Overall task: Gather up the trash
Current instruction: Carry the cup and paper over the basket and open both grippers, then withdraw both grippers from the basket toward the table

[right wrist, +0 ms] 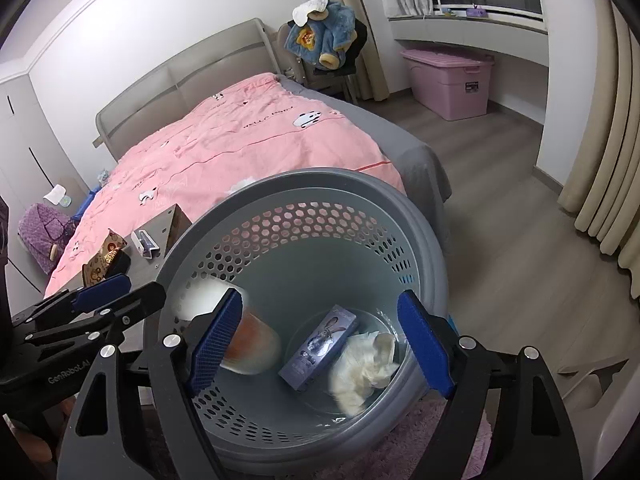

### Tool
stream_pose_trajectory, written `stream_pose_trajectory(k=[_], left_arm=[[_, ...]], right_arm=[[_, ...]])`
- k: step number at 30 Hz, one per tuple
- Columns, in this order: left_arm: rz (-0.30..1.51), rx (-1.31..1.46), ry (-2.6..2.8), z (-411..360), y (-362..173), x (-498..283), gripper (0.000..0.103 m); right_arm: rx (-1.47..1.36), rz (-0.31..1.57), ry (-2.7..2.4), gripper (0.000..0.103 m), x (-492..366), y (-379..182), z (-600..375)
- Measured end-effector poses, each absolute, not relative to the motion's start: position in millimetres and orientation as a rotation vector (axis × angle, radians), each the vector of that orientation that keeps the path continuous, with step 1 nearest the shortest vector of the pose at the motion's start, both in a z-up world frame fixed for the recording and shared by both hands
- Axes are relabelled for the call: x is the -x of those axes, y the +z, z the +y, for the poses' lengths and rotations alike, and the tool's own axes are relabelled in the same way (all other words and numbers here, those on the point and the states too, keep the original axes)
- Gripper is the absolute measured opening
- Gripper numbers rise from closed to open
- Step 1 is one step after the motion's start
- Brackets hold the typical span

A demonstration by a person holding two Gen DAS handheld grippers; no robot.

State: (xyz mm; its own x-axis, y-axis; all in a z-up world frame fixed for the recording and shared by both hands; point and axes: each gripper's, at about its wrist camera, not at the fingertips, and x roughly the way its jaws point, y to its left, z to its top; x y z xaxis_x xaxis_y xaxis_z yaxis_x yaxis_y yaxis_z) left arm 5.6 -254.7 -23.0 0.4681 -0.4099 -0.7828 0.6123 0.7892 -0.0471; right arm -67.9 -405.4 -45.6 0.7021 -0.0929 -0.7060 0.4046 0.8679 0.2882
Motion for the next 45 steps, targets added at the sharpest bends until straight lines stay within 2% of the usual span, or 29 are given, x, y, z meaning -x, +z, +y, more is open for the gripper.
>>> stream_pose_trajectory(k=[15, 45], left_arm=[[0.872, -0.242, -0.616, -245, -21, -5, 0.066], [0.847, -0.198, -0.556, -196, -17, -2, 0.067]], right_arm=[[-0.453, 0.749, -0.296, 0.078, 73, -46, -403], [-0.407, 0.762, -0.268, 0.078, 72, -40, -366]])
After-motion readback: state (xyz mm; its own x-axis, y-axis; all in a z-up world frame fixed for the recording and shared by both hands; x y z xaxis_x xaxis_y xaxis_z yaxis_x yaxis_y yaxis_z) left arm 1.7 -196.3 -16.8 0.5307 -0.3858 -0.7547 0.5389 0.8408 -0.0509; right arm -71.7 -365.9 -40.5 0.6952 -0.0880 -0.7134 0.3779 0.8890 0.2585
